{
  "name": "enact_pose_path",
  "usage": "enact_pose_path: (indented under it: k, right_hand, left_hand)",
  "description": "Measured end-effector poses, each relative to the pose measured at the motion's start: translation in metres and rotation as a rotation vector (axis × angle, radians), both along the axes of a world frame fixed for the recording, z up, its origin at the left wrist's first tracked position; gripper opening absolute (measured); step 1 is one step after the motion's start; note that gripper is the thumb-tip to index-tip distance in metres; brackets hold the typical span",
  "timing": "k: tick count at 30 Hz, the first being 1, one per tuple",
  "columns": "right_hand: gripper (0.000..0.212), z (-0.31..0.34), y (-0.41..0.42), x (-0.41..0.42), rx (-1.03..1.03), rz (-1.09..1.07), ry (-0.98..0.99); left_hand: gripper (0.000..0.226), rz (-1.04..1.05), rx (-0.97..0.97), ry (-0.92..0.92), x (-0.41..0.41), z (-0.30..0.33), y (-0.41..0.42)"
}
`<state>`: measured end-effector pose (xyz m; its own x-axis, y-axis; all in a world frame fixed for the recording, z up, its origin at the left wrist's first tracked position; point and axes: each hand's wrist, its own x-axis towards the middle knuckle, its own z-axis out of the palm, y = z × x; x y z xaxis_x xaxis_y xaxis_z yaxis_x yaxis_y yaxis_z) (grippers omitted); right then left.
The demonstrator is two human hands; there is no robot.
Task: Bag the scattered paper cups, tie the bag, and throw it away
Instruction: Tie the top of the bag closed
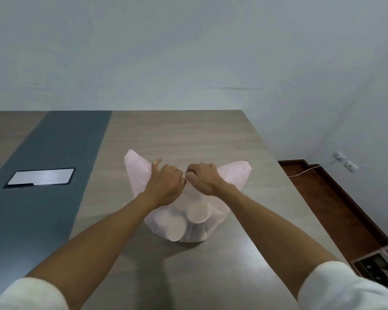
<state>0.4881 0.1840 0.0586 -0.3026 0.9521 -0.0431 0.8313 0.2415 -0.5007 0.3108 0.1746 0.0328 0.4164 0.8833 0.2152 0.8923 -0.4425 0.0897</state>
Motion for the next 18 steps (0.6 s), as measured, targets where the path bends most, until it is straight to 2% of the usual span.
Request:
enact_pose_path:
  k: [2, 4, 6, 7, 9, 11, 14, 16, 17, 18]
  right_hand:
    - [0.034, -0.021, -0.019, 0.002, 0.335, 0.045, -0.196]
    - [0.030, -0.035, -0.033, 0.005, 0.456, 0.085, -0.267]
    - [0.034, -0.037, -0.029, 0.007, 0.340, 0.029, -0.241]
    - [0.034, -0.032, -0.023, 0.007, 0.245, -0.014, -0.173]
    - [0.035, -0.023, -0.008, 0.007, -0.020, -0.058, 0.065]
    - [0.040, -0.017, 0.002, 0.007, -0.301, -0.073, 0.323]
    - [0.038, -0.018, 0.003, 0.012, -0.476, -0.101, 0.454]
    - [0.026, -0.018, 0.001, 0.019, -0.458, -0.087, 0.390]
    - [0.023, -0.017, 0.003, 0.028, -0.409, -0.044, 0.266]
    - [0.031, -0.014, 0.003, 0.039, -0.353, 0.001, 0.065]
  left_hand:
    - [0.049, 0.059, -0.128, -0.057, -0.003, -0.001, 0.005]
    - [0.044, 0.074, -0.233, -0.100, -0.009, -0.001, 0.009]
    - [0.038, 0.055, -0.227, -0.110, -0.014, 0.001, 0.009]
    - [0.031, 0.024, -0.141, -0.085, -0.015, 0.001, 0.007]
    - [0.030, -0.093, 0.070, 0.001, -0.013, -0.001, 0.000]
    - [0.027, -0.202, 0.185, 0.080, -0.007, -0.006, -0.006]
    - [0.028, -0.154, 0.051, 0.132, 0.008, -0.011, -0.014]
    - [0.032, -0.078, -0.093, 0.076, 0.011, -0.014, -0.013]
    - [0.034, -0.044, -0.168, 0.040, 0.011, -0.016, -0.012]
    - [0.035, -0.019, -0.234, 0.011, 0.008, -0.018, -0.010]
